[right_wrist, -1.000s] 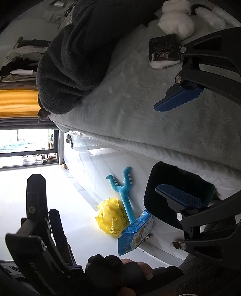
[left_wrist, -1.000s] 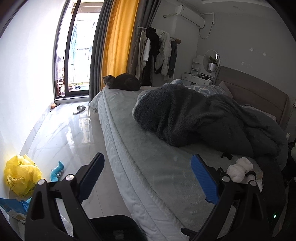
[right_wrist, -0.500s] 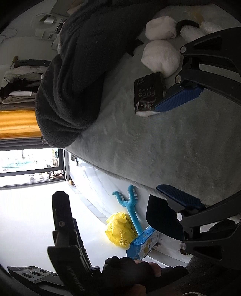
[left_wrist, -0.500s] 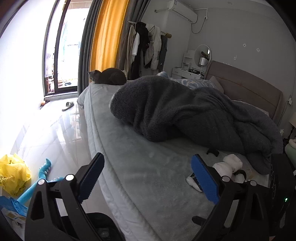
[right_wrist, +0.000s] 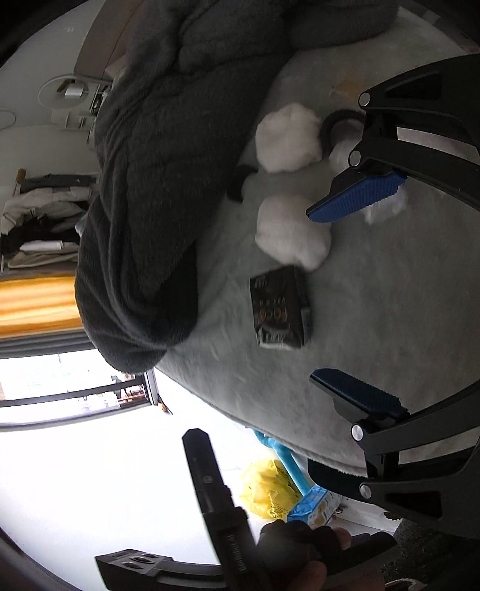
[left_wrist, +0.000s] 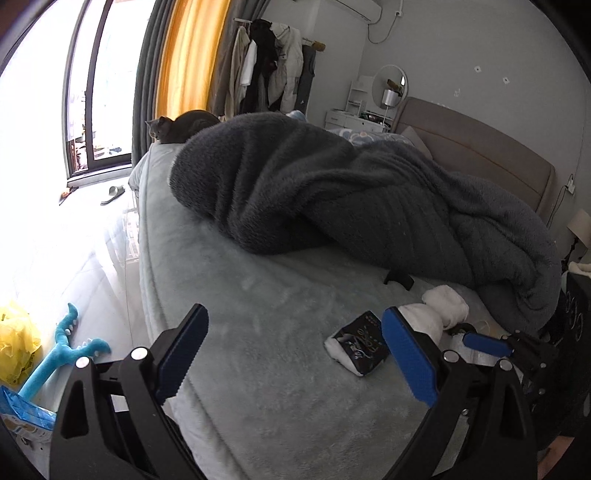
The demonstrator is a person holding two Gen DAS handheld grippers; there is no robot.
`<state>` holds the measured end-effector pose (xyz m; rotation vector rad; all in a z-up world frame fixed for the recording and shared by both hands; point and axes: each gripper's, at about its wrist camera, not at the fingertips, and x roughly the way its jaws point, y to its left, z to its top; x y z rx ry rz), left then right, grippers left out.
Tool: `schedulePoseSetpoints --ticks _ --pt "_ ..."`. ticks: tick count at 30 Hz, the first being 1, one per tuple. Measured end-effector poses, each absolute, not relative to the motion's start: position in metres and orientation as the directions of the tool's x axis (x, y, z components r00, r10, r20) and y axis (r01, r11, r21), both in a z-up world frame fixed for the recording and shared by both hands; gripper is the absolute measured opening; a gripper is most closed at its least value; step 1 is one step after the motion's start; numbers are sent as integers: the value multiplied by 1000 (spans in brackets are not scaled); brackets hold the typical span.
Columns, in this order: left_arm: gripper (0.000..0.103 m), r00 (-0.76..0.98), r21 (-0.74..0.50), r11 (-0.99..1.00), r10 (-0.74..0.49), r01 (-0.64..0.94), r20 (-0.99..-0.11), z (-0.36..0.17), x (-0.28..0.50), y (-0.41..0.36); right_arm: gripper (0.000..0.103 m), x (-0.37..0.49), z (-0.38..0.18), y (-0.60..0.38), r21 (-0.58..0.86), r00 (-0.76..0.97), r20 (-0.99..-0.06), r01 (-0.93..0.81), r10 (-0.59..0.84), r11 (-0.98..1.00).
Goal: Collect trash
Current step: 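Move the left tool back over the bed toward the black tissue pack, then grasp the black 'Face' tissue pack with the left tool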
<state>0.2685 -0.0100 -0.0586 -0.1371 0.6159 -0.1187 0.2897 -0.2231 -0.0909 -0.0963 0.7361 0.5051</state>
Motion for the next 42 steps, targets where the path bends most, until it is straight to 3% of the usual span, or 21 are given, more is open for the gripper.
schedulePoseSetpoints --ticks 25,32,39,42 --pt "96 705 -99 989 -147 109 -694 -120 304 -79 82 300 -97 -319 179 680 -645 -310 350 934" --pt "96 686 -44 966 -212 254 -696 -130 314 -80 82 307 -102 -344 229 673 -643 -287 366 930" --pt "96 657 -79 917 -338 391 -674 -130 322 -81 82 317 -116 -363 335 639 -651 -241 409 911" --pt "96 631 -82 891 -379 446 -677 -135 326 -86 72 319 -119 -365 366 629 -653 -224 421 903"
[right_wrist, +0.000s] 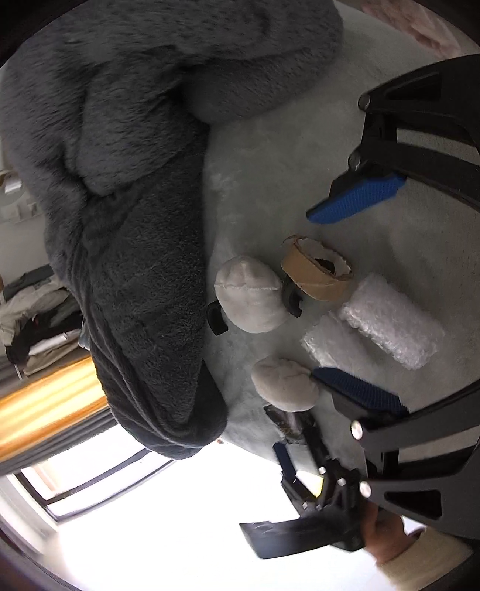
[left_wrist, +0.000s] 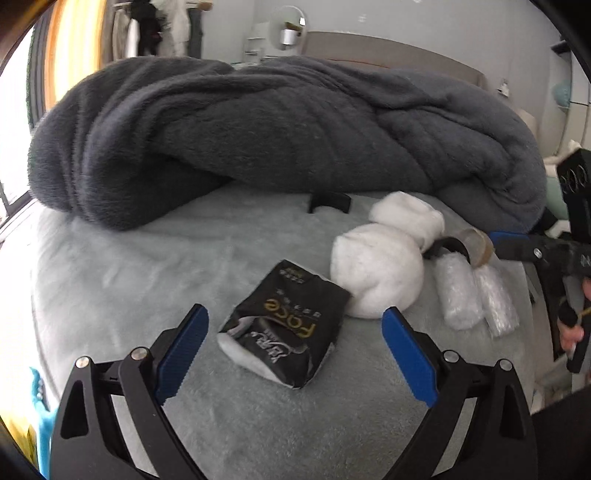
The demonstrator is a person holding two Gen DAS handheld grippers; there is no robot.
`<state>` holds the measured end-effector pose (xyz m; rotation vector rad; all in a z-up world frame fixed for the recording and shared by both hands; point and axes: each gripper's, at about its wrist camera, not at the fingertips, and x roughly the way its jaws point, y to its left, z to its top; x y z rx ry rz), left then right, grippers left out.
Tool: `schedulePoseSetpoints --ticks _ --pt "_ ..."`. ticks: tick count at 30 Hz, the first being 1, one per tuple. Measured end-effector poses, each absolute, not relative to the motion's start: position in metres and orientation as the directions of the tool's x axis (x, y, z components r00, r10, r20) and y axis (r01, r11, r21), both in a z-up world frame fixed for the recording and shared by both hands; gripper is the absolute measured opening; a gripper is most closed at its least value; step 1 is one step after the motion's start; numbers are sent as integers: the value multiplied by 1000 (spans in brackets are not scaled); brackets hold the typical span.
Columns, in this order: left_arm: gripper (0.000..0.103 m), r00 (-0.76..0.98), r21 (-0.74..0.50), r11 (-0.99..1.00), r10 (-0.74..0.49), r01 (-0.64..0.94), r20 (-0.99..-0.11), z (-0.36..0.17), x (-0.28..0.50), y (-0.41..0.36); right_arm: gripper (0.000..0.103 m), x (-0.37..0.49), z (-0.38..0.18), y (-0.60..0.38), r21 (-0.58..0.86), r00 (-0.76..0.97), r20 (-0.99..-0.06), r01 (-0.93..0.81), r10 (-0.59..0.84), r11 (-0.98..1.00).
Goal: Collect trash
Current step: 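Grasp the black 'Face' tissue pack with the left tool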
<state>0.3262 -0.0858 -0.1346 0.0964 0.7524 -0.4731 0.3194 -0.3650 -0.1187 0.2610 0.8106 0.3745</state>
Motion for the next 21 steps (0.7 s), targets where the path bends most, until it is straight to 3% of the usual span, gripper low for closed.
schedulePoseSetpoints --ticks 8,11,14,16,21 --pt "95 575 -71 859 -399 507 -714 -149 341 -97 54 326 -128 -371 438 612 -647 -189 455 879" --pt "90 564 -72 854 -400 515 -722 -152 344 -98 46 330 -132 -377 493 601 -631 -179 491 851" --pt "87 564 -61 855 -392 516 -727 -154 347 -99 35 334 -138 -382 533 591 -623 -158 512 831" --pt "83 567 -53 855 -387 516 -727 -154 348 -99 21 336 -141 -387 570 597 -601 -148 532 808" --pt "80 569 -53 857 -385 513 -727 -152 351 -97 16 337 -140 -393 626 606 -550 -156 574 764"
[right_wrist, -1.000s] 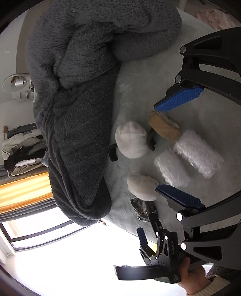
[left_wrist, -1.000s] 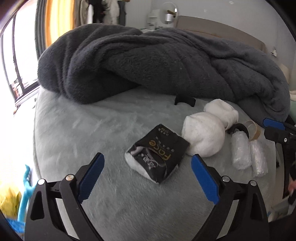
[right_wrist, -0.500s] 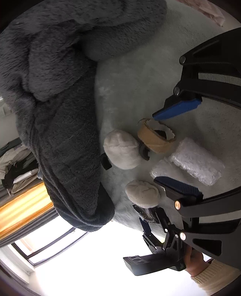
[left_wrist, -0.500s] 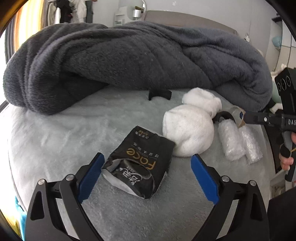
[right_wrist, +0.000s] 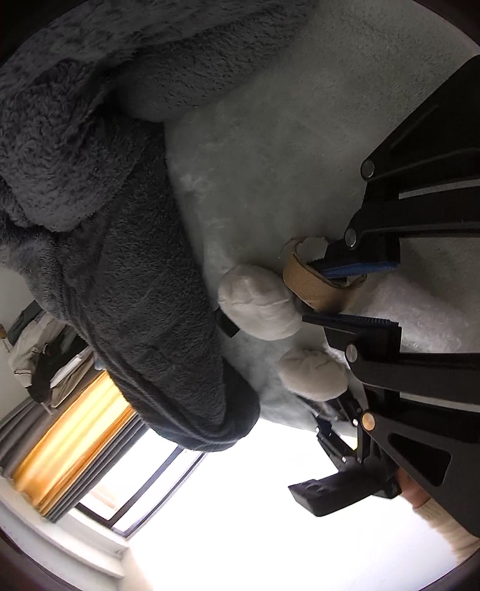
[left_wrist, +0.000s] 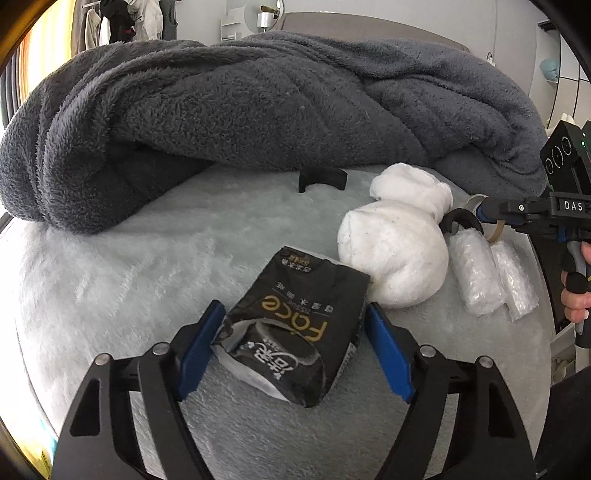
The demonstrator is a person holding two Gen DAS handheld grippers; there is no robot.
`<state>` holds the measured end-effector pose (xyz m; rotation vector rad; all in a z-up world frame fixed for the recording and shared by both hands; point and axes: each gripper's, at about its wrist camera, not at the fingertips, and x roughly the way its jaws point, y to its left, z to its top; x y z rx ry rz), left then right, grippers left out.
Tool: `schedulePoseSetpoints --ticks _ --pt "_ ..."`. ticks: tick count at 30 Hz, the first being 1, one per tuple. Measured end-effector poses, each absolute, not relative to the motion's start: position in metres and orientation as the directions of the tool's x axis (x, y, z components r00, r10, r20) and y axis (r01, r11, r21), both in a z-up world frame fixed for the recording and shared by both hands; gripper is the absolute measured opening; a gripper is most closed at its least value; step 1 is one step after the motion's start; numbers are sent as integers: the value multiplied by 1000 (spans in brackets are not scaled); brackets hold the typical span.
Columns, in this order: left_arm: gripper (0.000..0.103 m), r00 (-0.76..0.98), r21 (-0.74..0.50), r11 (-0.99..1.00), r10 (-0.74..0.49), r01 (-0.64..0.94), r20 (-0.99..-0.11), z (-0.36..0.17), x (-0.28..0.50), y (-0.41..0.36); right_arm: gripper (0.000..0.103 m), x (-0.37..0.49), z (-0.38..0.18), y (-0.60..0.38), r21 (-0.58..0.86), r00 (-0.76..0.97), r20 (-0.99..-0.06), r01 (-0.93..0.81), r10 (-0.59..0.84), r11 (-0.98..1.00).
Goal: Collect trash
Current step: 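Grasp the black 'Face' tissue pack with the left tool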
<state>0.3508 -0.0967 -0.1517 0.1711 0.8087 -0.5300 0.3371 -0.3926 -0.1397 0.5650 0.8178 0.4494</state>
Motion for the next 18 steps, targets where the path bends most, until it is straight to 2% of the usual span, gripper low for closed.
schedulePoseSetpoints --ticks 2,4,8,14,18 --pt "83 570 -50 854 -389 518 -723 -149 350 -95 16 335 -138 -394 629 608 -544 -161 578 761" --pt "92 567 -56 850 -397 524 -722 -148 350 -95 16 334 -135 -392 630 610 -538 -168 582 758" --pt "93 552 -46 834 -404 549 -730 -152 349 -101 16 335 -129 -389 624 612 -531 -184 586 759" --pt "82 554 -23 839 -380 544 -741 -157 351 -105 14 337 -123 -383 623 608 -529 -195 592 757" --pt "68 562 -34 850 -377 526 -736 -156 352 -100 13 336 -120 -381 627 612 -520 -201 596 753"
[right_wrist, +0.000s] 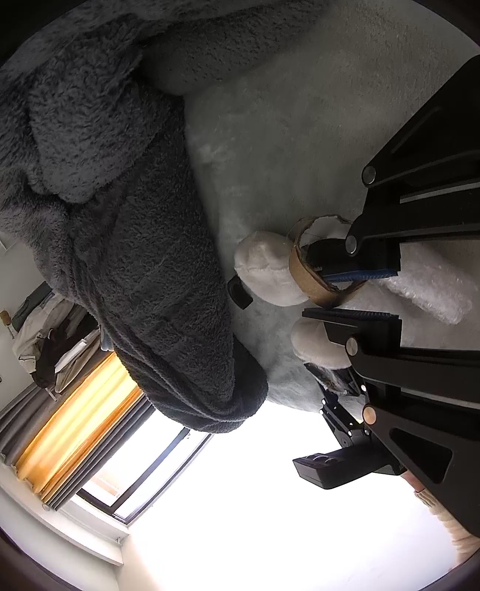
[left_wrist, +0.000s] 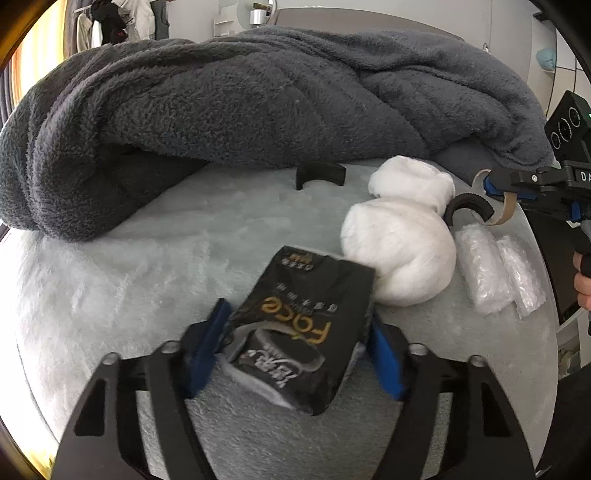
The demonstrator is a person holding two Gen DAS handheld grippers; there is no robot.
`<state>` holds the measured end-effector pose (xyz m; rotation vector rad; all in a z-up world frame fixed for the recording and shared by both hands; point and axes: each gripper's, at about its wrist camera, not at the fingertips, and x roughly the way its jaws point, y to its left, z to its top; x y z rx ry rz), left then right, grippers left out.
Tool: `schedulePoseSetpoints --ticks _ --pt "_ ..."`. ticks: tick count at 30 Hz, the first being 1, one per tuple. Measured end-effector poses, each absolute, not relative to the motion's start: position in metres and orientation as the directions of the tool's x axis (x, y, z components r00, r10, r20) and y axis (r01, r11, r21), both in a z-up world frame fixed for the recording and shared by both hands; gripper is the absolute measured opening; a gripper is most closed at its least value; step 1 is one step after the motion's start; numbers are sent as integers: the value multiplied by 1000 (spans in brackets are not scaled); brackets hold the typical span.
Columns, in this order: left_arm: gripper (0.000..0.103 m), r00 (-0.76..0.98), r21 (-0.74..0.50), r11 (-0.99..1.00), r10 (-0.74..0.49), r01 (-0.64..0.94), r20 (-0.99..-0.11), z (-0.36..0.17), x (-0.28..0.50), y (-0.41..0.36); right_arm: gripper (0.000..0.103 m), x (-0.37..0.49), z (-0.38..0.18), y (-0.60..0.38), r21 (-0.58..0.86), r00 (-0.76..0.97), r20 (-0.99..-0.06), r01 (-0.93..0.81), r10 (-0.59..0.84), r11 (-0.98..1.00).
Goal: Collect trash
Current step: 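Grasp the black 'Face' tissue pack with the left tool, then carry the black pack and tape core toward the bin beside the bed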
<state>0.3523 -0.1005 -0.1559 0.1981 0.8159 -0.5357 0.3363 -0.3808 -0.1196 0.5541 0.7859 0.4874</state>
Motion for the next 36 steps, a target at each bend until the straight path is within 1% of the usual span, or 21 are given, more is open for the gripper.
schedulePoseSetpoints --ticks 3,7,15,20,24,30,36 --pt "64 568 -45 854 -383 518 -728 -154 351 -97 10 336 -116 -378 628 615 -515 -203 597 751" --pt "60 580 -61 858 -396 510 -712 -147 348 -92 9 339 -113 -372 633 616 -508 -207 602 746" --pt "60 600 -140 877 -423 460 -679 -135 346 -68 8 345 -103 -356 639 616 -489 -228 617 735" --pt "60 612 -116 887 -397 447 -684 -132 343 -61 8 348 -100 -344 644 613 -483 -234 625 728" --pt "60 611 -118 897 -382 427 -693 -130 340 -56 8 352 -98 -332 648 605 -478 -245 636 721" --pt "60 628 -112 905 -370 412 -685 -124 336 -44 8 355 -94 -315 648 596 -469 -268 651 713" --pt "60 653 -109 928 -330 356 -682 -120 335 -22 8 358 -91 -296 649 582 -467 -286 666 705"
